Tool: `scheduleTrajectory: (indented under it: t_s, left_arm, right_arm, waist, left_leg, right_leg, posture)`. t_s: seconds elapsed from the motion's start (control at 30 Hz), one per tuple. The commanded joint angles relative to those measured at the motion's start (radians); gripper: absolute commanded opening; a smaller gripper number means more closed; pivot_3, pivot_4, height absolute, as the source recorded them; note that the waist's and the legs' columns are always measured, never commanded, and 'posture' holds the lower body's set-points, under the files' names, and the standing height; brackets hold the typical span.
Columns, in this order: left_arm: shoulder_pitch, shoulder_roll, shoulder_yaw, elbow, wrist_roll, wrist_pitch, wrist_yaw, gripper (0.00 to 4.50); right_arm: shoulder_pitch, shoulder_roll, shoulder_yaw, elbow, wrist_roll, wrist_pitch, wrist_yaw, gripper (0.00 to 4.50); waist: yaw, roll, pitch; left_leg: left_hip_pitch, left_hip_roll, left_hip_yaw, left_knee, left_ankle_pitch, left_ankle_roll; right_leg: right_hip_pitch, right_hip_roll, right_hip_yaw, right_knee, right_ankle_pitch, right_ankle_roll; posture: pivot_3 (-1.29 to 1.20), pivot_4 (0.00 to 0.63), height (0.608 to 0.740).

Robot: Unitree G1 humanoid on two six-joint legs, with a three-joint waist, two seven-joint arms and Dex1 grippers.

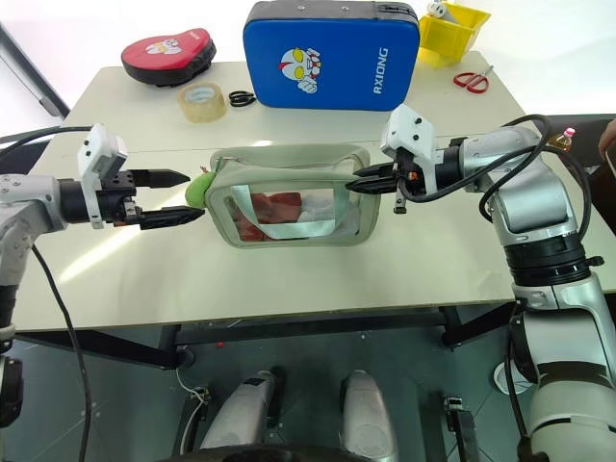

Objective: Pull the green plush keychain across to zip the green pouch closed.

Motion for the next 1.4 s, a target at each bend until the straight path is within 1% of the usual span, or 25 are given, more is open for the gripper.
scheduleTrajectory:
  t_s: [0.03, 0.1, 0.17, 0.2, 0.33, 0.43, 0.53, 0.73, 0.9, 0.97, 1.07, 1.17, 1.2, 1.33, 1.37, 1.4]
  left_arm:
    - [-0.001, 0.000, 0.004, -0.008, 0.008, -0.019, 0.004, 2.13]
    - [-0.007, -0.004, 0.010, -0.006, 0.007, -0.018, 0.008, 1.06]
    - [-0.019, -0.010, 0.020, 0.000, 0.002, -0.016, 0.017, 0.11]
    - [-0.030, -0.013, 0.026, 0.005, -0.001, -0.014, 0.024, 0.05]
    - [-0.093, -0.030, 0.050, 0.032, -0.013, 0.005, 0.066, 0.05]
    - [-0.156, -0.045, 0.080, 0.028, -0.062, 0.042, 0.077, 0.05]
    - [-0.191, -0.053, 0.057, 0.003, -0.068, 0.036, 0.060, 0.05]
    - [-0.238, -0.074, -0.072, 0.011, 0.054, -0.122, 0.010, 0.05]
    - [-0.278, -0.096, -0.172, 0.090, 0.189, -0.304, -0.028, 0.05]
    - [-0.293, -0.117, -0.191, 0.130, 0.221, -0.365, -0.036, 0.05]
    - [-0.311, -0.137, -0.201, 0.159, 0.240, -0.401, -0.054, 0.05]
    - [-0.321, -0.130, -0.199, 0.175, 0.240, -0.407, -0.093, 1.00]
    - [-0.323, -0.125, -0.196, 0.178, 0.240, -0.408, -0.103, 1.40]
    - [-0.349, -0.110, -0.164, 0.184, 0.229, -0.367, -0.105, 3.52]
    - [-0.357, -0.100, -0.154, 0.186, 0.220, -0.350, -0.112, 3.93]
    - [-0.365, -0.085, -0.141, 0.189, 0.210, -0.333, -0.120, 3.93]
  right_arm:
    - [-0.028, -0.010, -0.031, -0.032, 0.005, 0.000, -0.005, 0.00]
    - [-0.028, -0.011, -0.032, -0.036, 0.007, 0.004, -0.005, 0.00]
    - [-0.027, -0.010, -0.032, -0.038, 0.007, 0.005, -0.006, 0.00]
    - [-0.026, -0.010, -0.032, -0.038, 0.007, 0.005, -0.006, 0.00]
    - [-0.025, -0.008, -0.032, -0.037, 0.007, 0.004, -0.008, 0.00]
    - [-0.023, -0.006, -0.031, -0.035, 0.007, 0.001, -0.008, 0.00]
    - [-0.027, 0.002, -0.029, -0.029, 0.007, -0.003, -0.011, 0.00]
    - [-0.029, 0.019, -0.023, -0.026, 0.005, -0.008, -0.016, 0.00]
    - [-0.027, 0.025, -0.024, -0.030, 0.003, -0.007, -0.016, 0.00]
    - [-0.022, 0.025, -0.025, -0.034, 0.004, -0.006, -0.017, 0.00]
    - [-0.013, 0.023, -0.028, -0.041, 0.006, -0.005, -0.017, 0.00]
    - [-0.010, 0.020, -0.031, -0.041, 0.007, -0.007, -0.015, 0.00]
    - [-0.010, 0.019, -0.031, -0.037, 0.006, -0.010, -0.015, 0.00]
    - [-0.008, 0.019, -0.032, -0.033, 0.004, -0.014, -0.016, 0.00]
    - [-0.008, 0.019, -0.032, -0.032, 0.004, -0.015, -0.016, 0.00]
    - [-0.008, 0.020, -0.032, -0.031, 0.004, -0.016, -0.016, 0.00]
  waist:
    - [-0.001, 0.000, 0.000]
    - [-0.001, 0.000, 0.000]
    - [0.000, 0.000, 0.000]
    - [0.000, 0.000, 0.000]
    - [0.000, 0.000, 0.000]
    - [0.001, 0.000, 0.000]
    - [0.000, 0.000, 0.000]
    - [0.000, 0.000, 0.000]
    - [-0.002, 0.000, 0.000]
    - [-0.001, 0.000, 0.000]
    - [-0.002, 0.000, 0.000]
    - [-0.002, 0.000, 0.000]
    - [-0.002, 0.000, 0.000]
    - [-0.002, 0.000, 0.000]
    - [-0.002, 0.000, 0.000]
    - [-0.003, 0.000, 0.000]
  left_leg:
    - [0.000, 0.000, 0.000, 0.000, 0.000, 0.000]
    - [0.000, 0.000, 0.000, 0.000, 0.000, 0.000]
    - [0.000, 0.000, 0.000, 0.000, 0.000, 0.000]
    - [0.000, 0.000, 0.000, 0.000, 0.000, 0.000]
    - [0.000, 0.000, 0.000, 0.000, 0.000, 0.000]
    - [0.000, 0.000, 0.000, 0.000, 0.000, 0.000]
    - [0.000, 0.000, 0.000, 0.001, 0.000, 0.000]
    - [0.000, 0.000, 0.000, 0.001, 0.000, 0.000]
    - [0.000, 0.000, 0.000, 0.001, 0.000, 0.000]
    - [0.000, 0.000, 0.001, 0.001, 0.000, 0.000]
    - [0.000, 0.000, 0.001, 0.001, 0.000, 0.000]
    - [0.000, 0.000, 0.001, 0.001, 0.000, 0.000]
    - [0.000, 0.000, 0.001, 0.001, 0.000, 0.000]
    - [0.000, 0.000, 0.000, 0.001, 0.000, 0.000]
    - [0.000, 0.000, 0.000, 0.001, 0.000, 0.000]
    - [0.000, 0.000, 0.000, 0.001, 0.000, 0.000]
  right_leg:
    - [0.000, 0.000, 0.000, 0.000, 0.000, 0.000]
    - [0.000, 0.000, 0.000, 0.000, 0.000, 0.000]
    - [0.000, 0.000, 0.000, 0.000, 0.000, 0.000]
    - [0.000, 0.000, 0.000, 0.000, 0.000, 0.000]
    - [0.000, 0.000, 0.000, 0.000, 0.000, 0.000]
    - [0.000, 0.000, 0.000, 0.000, 0.000, 0.000]
    - [0.000, 0.000, 0.000, 0.000, 0.000, 0.000]
    - [0.000, 0.000, 0.000, 0.001, 0.000, 0.000]
    - [0.000, 0.001, 0.000, 0.001, 0.000, 0.000]
    - [0.000, 0.001, 0.000, 0.001, 0.000, 0.000]
    - [0.001, 0.001, 0.000, 0.001, 0.000, 0.000]
    - [0.000, 0.001, 0.000, 0.001, 0.000, 0.000]
    - [0.000, 0.001, 0.000, 0.001, 0.000, 0.000]
    - [0.000, 0.001, 0.000, 0.002, 0.000, 0.000]
    - [0.000, 0.001, 0.000, 0.002, 0.000, 0.000]
    - [0.000, 0.001, 0.000, 0.002, 0.000, 0.000]
  posture:
    - [0.00, 0.150, 0.740]
    - [0.00, 0.150, 0.740]
    - [0.00, 0.150, 0.740]
    - [0.00, 0.150, 0.740]
    - [0.00, 0.150, 0.740]
    - [0.00, 0.150, 0.740]
    - [0.00, 0.150, 0.740]
    - [0.00, 0.150, 0.740]
    - [0.00, 0.150, 0.740]
    - [0.00, 0.150, 0.740]
    - [0.00, 0.150, 0.740]
    - [0.00, 0.150, 0.740]
    - [0.00, 0.150, 0.740]
    - [0.00, 0.150, 0.740]
    - [0.00, 0.150, 0.740]
    - [0.00, 0.150, 0.740]
